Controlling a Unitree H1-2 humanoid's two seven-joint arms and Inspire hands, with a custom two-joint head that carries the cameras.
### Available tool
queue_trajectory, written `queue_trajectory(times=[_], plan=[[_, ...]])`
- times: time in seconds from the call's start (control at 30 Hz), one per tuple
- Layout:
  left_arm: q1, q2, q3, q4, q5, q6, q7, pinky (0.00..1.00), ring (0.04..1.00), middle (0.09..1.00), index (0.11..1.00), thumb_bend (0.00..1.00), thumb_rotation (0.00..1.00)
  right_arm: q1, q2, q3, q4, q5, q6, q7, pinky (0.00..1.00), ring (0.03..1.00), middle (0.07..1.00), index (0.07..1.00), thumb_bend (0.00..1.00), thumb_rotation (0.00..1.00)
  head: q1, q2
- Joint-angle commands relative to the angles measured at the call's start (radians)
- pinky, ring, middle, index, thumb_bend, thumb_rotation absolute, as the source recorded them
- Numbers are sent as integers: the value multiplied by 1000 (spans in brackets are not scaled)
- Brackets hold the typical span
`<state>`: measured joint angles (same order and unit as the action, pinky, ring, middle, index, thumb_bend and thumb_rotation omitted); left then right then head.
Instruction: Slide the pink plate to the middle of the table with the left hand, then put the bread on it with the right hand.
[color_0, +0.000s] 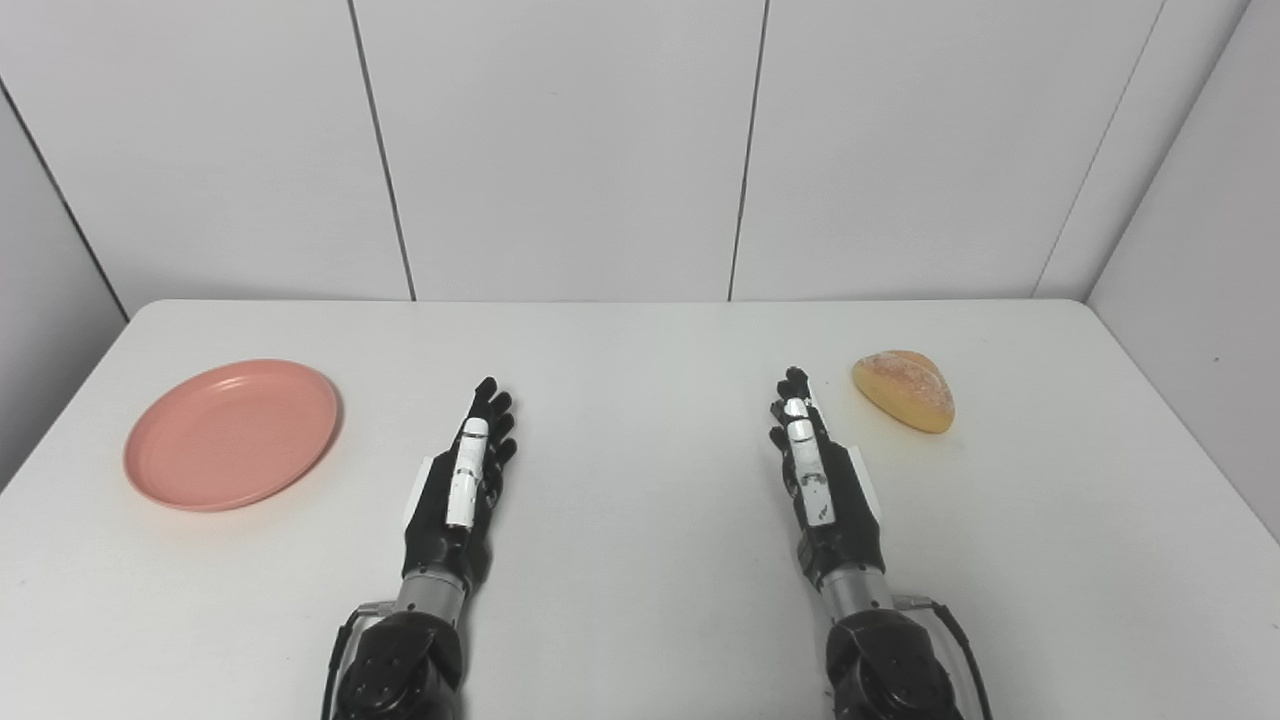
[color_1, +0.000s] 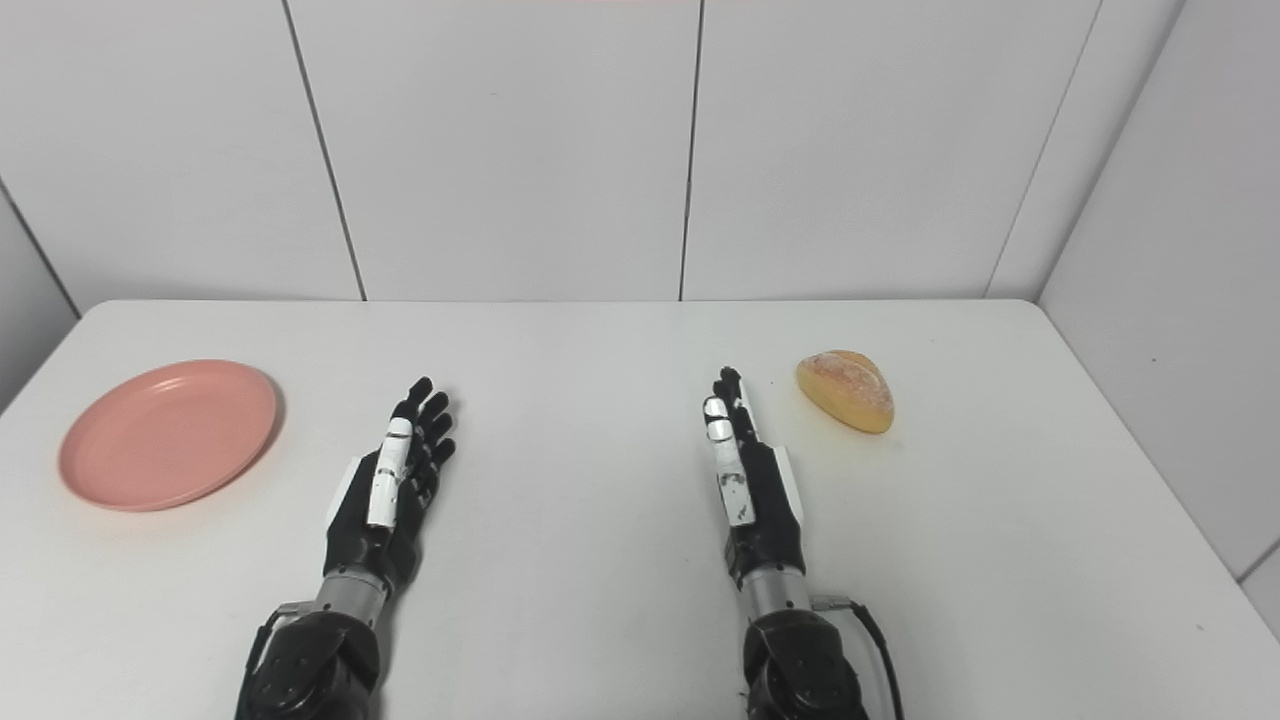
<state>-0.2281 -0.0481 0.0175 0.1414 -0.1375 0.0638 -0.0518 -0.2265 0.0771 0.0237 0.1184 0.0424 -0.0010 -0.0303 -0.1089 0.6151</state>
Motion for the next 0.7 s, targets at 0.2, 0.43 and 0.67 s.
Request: queue_trajectory(times=[0.2,0.43,0.67], plan=[[-22,1,-7,-39,6,15,-2,1000,997,985,968,392,1000,-35,9,-1,-39,5,0,3,1000,1000,1000,1000,493,976,-9,13],[-25,1,-4,-48,12,37,3,1000,997,984,970,388,1000,-36,9,1,-41,7,1,6,1000,1000,1000,1000,501,975,-12,17],[-26,-1,-4,-36,17,20,6,1000,991,979,965,386,1000,-37,10,-2,-31,10,-12,6,1000,1000,1000,1000,501,959,-10,14]])
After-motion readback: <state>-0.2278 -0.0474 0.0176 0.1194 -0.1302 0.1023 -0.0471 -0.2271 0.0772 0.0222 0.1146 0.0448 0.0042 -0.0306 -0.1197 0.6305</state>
